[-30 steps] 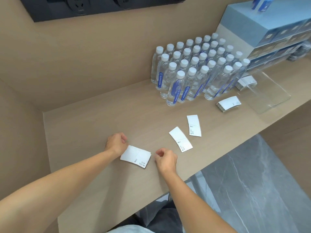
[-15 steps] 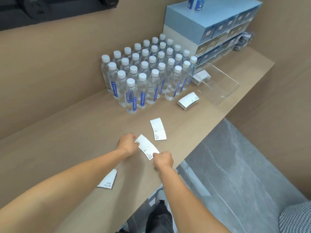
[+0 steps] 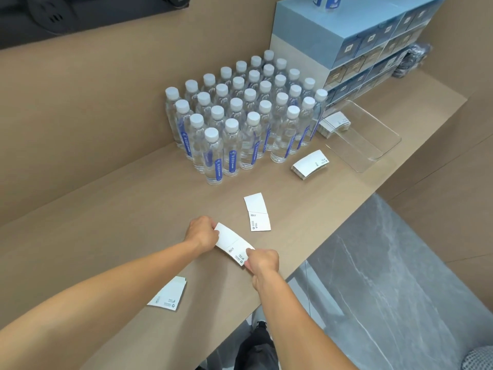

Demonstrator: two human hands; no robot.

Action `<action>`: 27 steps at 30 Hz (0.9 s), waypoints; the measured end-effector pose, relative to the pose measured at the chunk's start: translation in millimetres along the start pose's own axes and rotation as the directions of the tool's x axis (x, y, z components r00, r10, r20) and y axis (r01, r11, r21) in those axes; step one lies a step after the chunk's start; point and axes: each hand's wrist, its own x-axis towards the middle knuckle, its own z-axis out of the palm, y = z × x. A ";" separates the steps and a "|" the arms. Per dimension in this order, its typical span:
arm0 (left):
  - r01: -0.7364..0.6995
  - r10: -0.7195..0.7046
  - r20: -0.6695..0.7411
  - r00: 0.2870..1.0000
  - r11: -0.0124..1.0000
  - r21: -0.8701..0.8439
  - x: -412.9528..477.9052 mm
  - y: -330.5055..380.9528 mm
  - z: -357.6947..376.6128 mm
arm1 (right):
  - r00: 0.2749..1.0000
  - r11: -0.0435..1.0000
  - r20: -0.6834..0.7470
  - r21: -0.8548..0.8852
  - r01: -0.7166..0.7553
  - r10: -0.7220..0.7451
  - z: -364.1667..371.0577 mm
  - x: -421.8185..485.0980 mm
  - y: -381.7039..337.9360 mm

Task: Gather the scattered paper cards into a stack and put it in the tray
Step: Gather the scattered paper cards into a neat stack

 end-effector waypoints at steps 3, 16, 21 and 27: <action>0.038 -0.039 -0.023 0.999 0.997 -0.068 -9.1 -22.2 -16.4 | 1.000 0.999 -0.017 0.031 0.022 -0.021 6.6 -13.5 5.7; 0.158 -0.166 -0.037 0.985 0.973 -0.166 -68.4 -156.8 -72.9 | 0.972 0.937 0.109 -0.265 0.229 -0.207 80.2 -81.8 62.4; 0.204 -0.218 -0.066 0.974 0.963 -0.177 -83.5 -170.6 -71.0 | 0.954 0.890 0.157 -0.347 0.297 -0.257 90.9 -89.9 81.1; 0.234 -0.252 -0.083 0.964 0.955 -0.183 -89.6 -182.5 -58.9 | 0.944 0.856 0.156 -0.399 0.330 -0.292 96.2 -90.0 93.7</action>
